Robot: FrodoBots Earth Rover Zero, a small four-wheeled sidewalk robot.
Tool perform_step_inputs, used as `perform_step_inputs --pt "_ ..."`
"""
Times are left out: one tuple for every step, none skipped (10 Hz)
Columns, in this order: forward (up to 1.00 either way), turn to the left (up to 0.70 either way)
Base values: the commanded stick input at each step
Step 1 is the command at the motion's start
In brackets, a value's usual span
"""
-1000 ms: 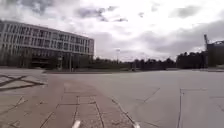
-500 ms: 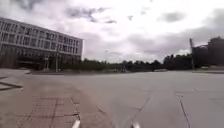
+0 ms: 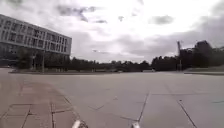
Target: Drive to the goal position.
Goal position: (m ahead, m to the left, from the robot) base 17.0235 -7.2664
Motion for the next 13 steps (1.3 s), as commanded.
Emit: perform_step_inputs --pt "1.00 -0.35" --pt "1.00 -0.28" --pt "1.00 0.00" --pt "1.00 0.00" --pt "1.00 0.00" --pt "1.00 0.00" --pt "1.00 0.00" --pt "1.00 0.00" --pt "1.00 0.00" --pt "1.00 0.00" --pt "1.00 0.00" --pt "1.00 -0.17" --pt "1.00 -0.19"
